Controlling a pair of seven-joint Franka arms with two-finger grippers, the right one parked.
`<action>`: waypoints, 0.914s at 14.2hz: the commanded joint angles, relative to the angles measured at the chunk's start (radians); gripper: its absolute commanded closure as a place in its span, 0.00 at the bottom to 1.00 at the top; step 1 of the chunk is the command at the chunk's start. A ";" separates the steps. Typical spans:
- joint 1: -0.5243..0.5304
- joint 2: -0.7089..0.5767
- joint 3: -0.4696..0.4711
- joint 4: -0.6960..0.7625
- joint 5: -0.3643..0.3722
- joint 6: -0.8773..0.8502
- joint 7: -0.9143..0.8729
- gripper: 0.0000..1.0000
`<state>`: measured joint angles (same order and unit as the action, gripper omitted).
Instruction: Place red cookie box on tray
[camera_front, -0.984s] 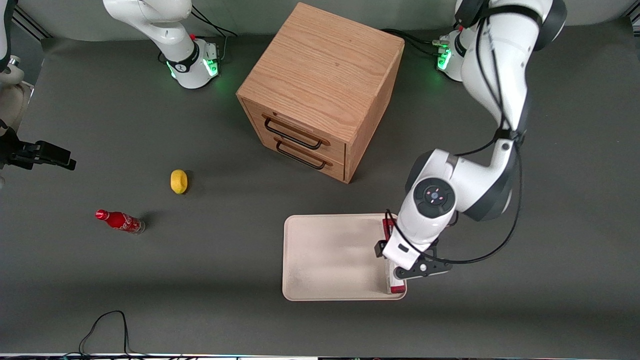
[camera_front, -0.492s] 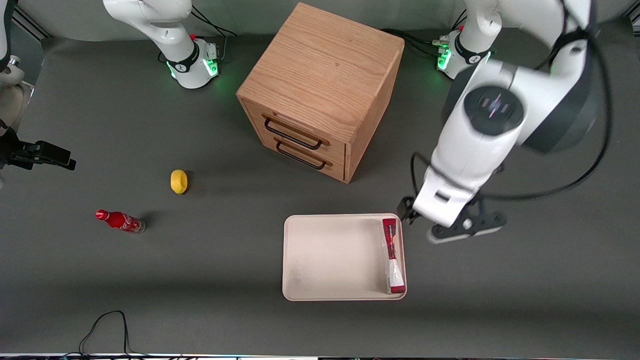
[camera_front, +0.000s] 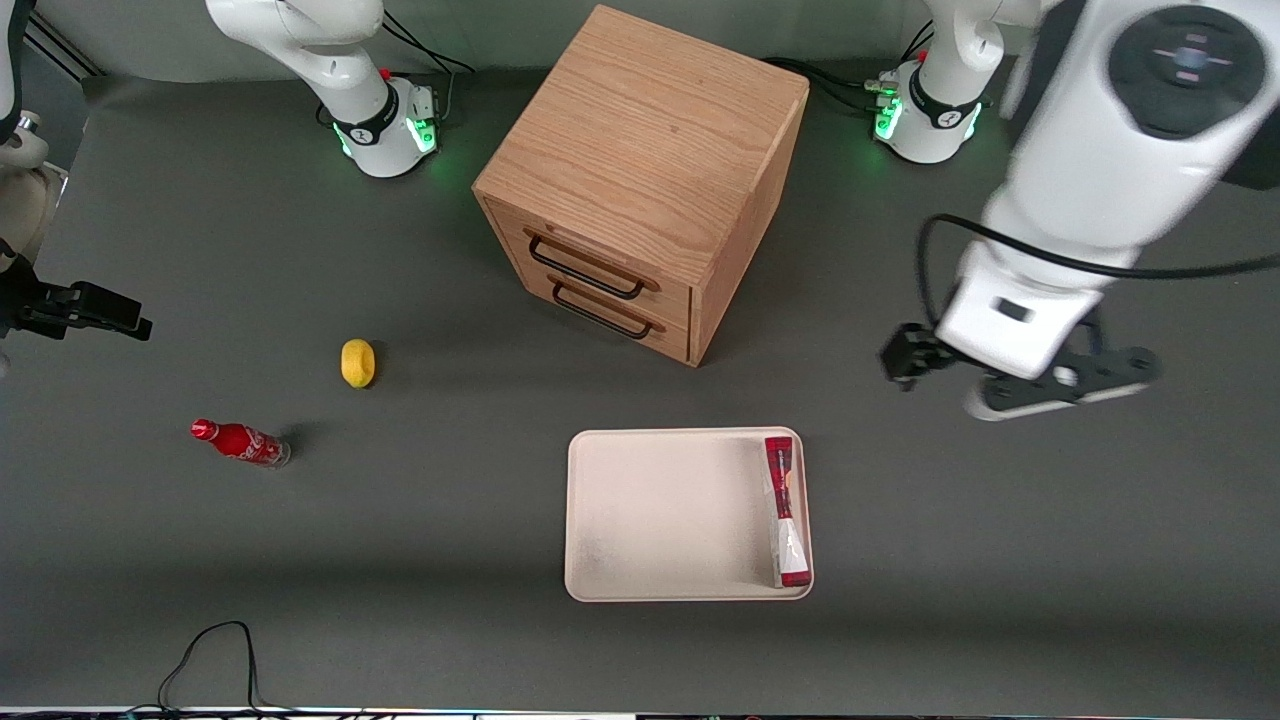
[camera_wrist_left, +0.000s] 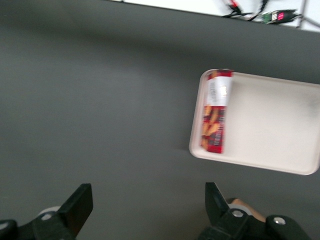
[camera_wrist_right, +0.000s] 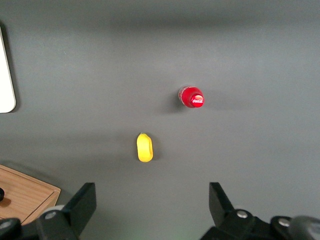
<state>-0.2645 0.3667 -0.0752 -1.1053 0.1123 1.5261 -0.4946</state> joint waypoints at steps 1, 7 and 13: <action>0.097 -0.061 -0.005 -0.065 -0.031 -0.032 0.132 0.00; 0.270 -0.190 -0.003 -0.255 -0.086 0.022 0.381 0.00; 0.294 -0.317 0.000 -0.491 -0.103 0.198 0.392 0.00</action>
<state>0.0213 0.1529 -0.0739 -1.4549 0.0213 1.6646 -0.1225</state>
